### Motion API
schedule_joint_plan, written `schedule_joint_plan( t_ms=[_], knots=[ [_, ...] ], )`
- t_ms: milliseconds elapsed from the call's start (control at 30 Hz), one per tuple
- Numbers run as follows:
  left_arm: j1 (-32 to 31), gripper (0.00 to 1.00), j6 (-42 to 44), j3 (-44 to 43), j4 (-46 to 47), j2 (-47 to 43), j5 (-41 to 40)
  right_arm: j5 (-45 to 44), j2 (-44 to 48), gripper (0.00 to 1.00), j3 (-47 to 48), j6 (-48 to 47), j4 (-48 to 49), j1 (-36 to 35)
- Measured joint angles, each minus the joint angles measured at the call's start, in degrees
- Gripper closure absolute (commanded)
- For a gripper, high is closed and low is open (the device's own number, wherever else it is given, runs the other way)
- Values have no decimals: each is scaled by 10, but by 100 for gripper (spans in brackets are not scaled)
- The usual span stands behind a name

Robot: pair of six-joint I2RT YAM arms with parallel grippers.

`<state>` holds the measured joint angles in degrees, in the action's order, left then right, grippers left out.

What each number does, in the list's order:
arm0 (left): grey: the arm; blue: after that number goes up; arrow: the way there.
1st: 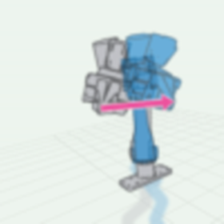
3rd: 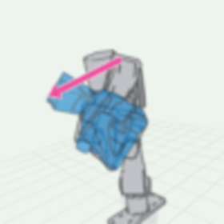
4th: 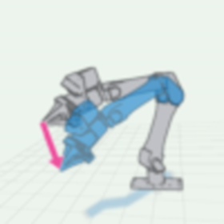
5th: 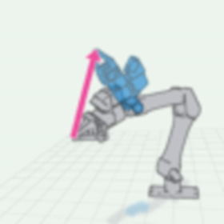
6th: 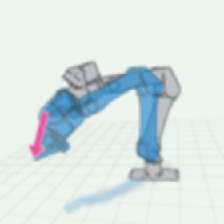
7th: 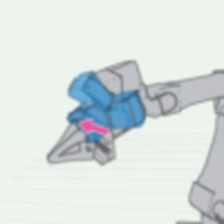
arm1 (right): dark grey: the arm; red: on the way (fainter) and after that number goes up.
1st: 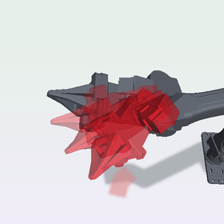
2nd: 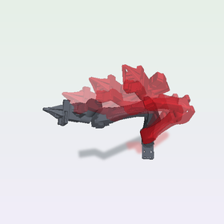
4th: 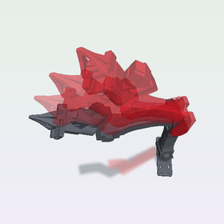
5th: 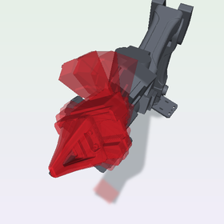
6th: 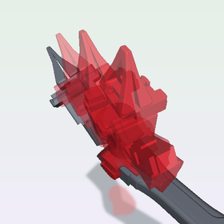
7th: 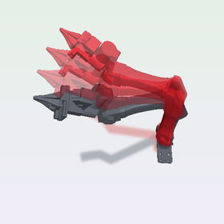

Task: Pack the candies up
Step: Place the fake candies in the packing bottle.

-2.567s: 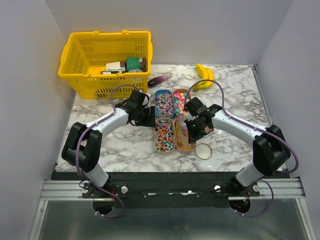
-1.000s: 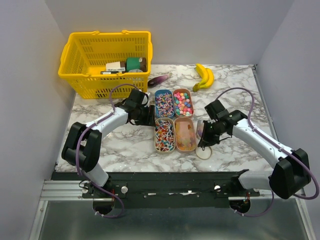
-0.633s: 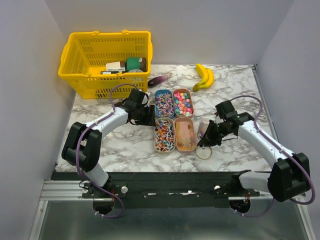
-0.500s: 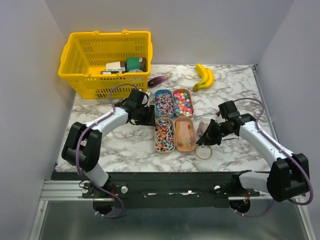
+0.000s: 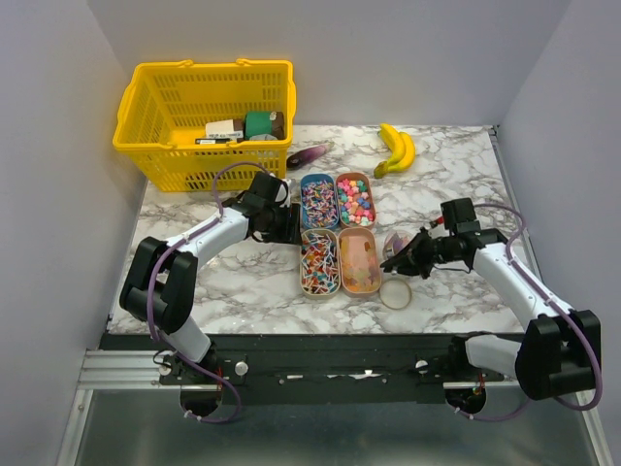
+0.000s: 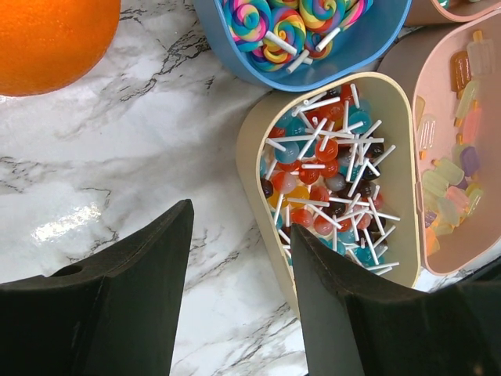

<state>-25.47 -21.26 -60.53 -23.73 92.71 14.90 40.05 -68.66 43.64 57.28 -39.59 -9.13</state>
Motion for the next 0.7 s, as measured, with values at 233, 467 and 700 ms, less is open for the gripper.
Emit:
schedule_joint_plan(
  t_ms=[233, 467, 700],
  knots=[
    [0, 37, 0, -4, -3, 0, 0, 43, 14, 99, -33, 64, 47, 10],
    [0, 37, 0, -7, -5, 0, 0, 63, 43, 99, -59, 123, 85, 17],
    [2, 37, 0, -9, -8, 0, 0, 71, 42, 99, -52, 120, 98, 17]
  ],
)
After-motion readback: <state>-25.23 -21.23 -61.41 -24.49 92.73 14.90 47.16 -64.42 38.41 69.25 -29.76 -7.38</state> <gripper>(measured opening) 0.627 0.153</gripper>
